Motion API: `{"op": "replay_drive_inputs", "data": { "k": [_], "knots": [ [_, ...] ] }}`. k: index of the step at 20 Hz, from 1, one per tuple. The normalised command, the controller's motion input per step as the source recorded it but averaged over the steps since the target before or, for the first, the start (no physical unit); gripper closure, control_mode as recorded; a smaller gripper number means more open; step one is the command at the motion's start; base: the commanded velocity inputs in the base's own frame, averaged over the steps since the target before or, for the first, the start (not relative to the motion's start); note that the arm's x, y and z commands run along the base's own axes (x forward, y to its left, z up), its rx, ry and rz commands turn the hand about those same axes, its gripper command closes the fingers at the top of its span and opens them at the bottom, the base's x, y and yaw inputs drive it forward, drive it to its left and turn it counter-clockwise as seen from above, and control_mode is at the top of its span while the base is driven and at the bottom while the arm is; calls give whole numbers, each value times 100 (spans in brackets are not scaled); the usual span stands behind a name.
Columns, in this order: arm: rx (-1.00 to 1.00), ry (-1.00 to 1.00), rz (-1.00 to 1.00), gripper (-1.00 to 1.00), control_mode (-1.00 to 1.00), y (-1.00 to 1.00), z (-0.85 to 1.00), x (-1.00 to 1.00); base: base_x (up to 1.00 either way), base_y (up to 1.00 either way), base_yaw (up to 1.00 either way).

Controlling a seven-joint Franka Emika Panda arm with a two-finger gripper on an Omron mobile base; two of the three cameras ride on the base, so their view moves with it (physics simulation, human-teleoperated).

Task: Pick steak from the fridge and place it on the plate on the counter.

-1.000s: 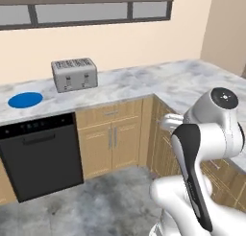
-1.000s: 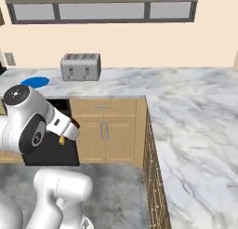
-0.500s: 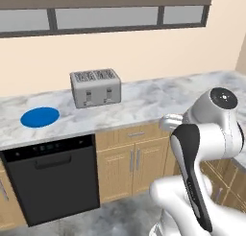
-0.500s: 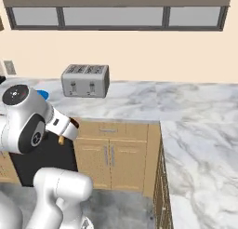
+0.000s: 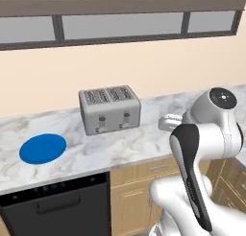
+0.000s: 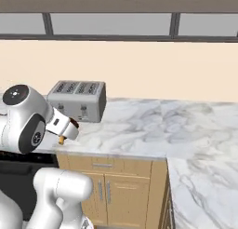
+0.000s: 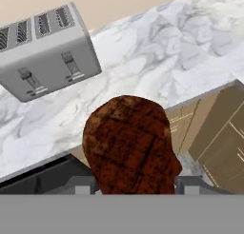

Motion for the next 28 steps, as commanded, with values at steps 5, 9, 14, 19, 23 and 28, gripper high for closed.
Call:
{"op": "replay_drive_inputs", "data": {
  "k": [5, 9, 14, 19, 23, 28],
  "knots": [
    [0, 0, 0, 100, 100, 0, 0, 0, 43, 64, 0],
    [0, 0, 0, 100, 100, 0, 0, 0, 6, 100, 0],
    [0, 0, 0, 100, 100, 0, 0, 0, 9, 99, 0],
    [0, 0, 0, 100, 100, 0, 0, 0, 47, 59, 0],
    [0, 0, 0, 100, 100, 0, 0, 0, 46, 56, 0],
    [0, 0, 0, 100, 100, 0, 0, 0, 4, 32, 0]
  ]
}}
